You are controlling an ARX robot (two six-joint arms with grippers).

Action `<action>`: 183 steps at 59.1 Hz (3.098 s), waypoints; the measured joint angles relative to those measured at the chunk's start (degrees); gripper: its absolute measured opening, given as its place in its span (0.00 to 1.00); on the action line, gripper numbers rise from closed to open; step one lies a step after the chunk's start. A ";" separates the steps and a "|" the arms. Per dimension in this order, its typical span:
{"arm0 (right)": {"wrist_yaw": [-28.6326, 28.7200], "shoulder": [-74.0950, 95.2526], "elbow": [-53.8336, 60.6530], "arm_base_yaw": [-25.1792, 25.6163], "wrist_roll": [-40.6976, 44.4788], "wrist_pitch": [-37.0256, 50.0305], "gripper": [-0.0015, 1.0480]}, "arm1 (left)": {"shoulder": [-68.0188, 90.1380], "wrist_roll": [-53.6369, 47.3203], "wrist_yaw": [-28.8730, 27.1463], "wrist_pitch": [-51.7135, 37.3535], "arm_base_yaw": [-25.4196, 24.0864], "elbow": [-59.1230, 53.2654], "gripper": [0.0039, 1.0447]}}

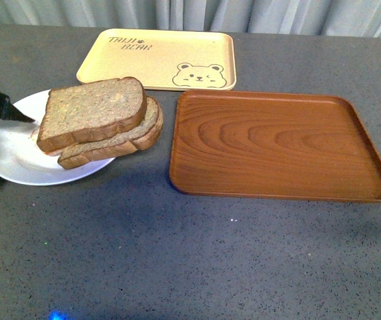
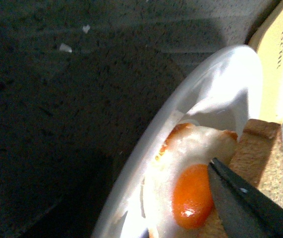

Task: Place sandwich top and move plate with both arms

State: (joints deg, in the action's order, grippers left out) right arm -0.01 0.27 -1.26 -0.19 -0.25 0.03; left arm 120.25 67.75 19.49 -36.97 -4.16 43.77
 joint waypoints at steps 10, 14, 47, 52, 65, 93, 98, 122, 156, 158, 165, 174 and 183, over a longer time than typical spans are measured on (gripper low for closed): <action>0.00 0.00 0.00 0.00 0.00 0.00 0.91 | 0.09 1.99 0.04 -1.62 0.37 -1.16 0.11; 0.00 0.00 0.00 0.00 0.00 0.00 0.91 | 0.09 1.99 0.31 -2.34 0.66 -1.79 0.03; 0.00 0.00 0.00 0.00 0.00 0.00 0.91 | -6.64 3.98 3.17 -6.80 1.64 -5.84 0.02; 0.00 0.00 0.00 0.00 0.00 0.00 0.91 | -7.72 2.99 3.28 -5.51 2.51 -3.96 0.02; 0.00 0.00 0.00 0.00 0.00 0.00 0.91 | -7.39 -0.55 3.04 0.24 5.31 4.22 0.02; 0.00 0.00 0.00 0.00 -0.02 0.00 0.91 | 7.63 -5.22 2.71 14.78 11.26 31.67 0.02; 0.00 0.00 0.00 0.00 0.00 0.00 0.91 | 10.29 -5.73 2.60 16.87 11.78 35.69 0.02; 0.00 0.00 0.00 0.00 -0.02 0.00 0.91 | 24.00 -6.19 1.81 29.07 12.85 56.22 0.02; 0.00 0.00 0.00 0.00 0.00 0.00 0.91 | 29.75 -7.28 4.48 33.00 13.03 65.37 0.27; 0.00 0.00 0.00 0.00 0.00 0.00 0.91 | 29.62 -7.28 4.55 32.20 13.00 64.61 0.32; 0.00 0.00 0.00 0.00 0.00 0.00 0.91 | 28.02 -7.13 5.35 29.14 12.55 60.78 0.49; 0.00 0.00 0.00 0.00 0.00 0.00 0.91 | 23.56 -7.21 6.32 24.28 11.21 53.33 0.71; 0.00 0.00 0.00 0.00 0.00 0.00 0.91 | 17.88 -7.50 7.52 18.01 8.52 43.36 0.92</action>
State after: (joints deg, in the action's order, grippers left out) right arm -0.01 0.27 -1.26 -0.19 -0.25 0.03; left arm 138.12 60.25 27.00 -18.96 4.36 87.13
